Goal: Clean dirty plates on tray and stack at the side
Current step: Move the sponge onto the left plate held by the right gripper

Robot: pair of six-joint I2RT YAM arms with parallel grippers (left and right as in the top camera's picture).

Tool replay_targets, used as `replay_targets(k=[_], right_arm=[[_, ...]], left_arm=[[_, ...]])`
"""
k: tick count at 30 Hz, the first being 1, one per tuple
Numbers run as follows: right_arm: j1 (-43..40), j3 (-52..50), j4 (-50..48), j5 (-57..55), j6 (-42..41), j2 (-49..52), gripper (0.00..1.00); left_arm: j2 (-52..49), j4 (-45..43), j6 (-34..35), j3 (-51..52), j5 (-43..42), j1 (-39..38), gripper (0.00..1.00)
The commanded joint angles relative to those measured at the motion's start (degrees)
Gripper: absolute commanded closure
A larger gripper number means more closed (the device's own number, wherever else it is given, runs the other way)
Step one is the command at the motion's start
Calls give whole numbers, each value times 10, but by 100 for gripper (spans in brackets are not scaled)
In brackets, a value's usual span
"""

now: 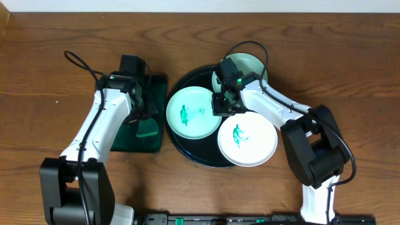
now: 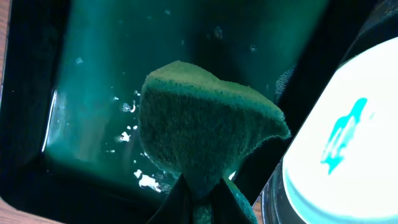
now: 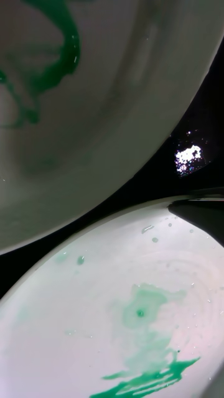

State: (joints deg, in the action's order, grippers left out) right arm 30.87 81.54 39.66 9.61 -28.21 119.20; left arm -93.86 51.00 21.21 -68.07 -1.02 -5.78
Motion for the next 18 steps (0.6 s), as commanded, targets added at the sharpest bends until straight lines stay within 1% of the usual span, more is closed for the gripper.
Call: replay_targets(k=[1, 3, 4, 6, 8, 13, 16, 18], right_arm=[[5, -12, 15, -5, 10, 28, 99], [5, -12, 15, -5, 10, 28, 99], [5, -12, 15, -5, 10, 28, 99], [5, -12, 15, -5, 10, 28, 99], [5, -12, 15, -5, 10, 28, 99], [5, -12, 16, -5, 10, 28, 99], [5, -12, 19, -5, 10, 28, 99], [5, -12, 20, -5, 10, 28, 99]], left_arm=[[1, 0, 3, -9, -9, 2, 93], [1, -8, -15, -9, -50, 2, 93], [1, -21, -26, -9, -106, 1, 93], [1, -49, -28, -9, -174, -12, 93], [1, -68, -27, -9, -196, -28, 93], [-13, -129, 6, -9, -192, -89, 93], [-51, -155, 32, -9, -174, -97, 93], [-85, -174, 33, -9, -173, -96, 93]])
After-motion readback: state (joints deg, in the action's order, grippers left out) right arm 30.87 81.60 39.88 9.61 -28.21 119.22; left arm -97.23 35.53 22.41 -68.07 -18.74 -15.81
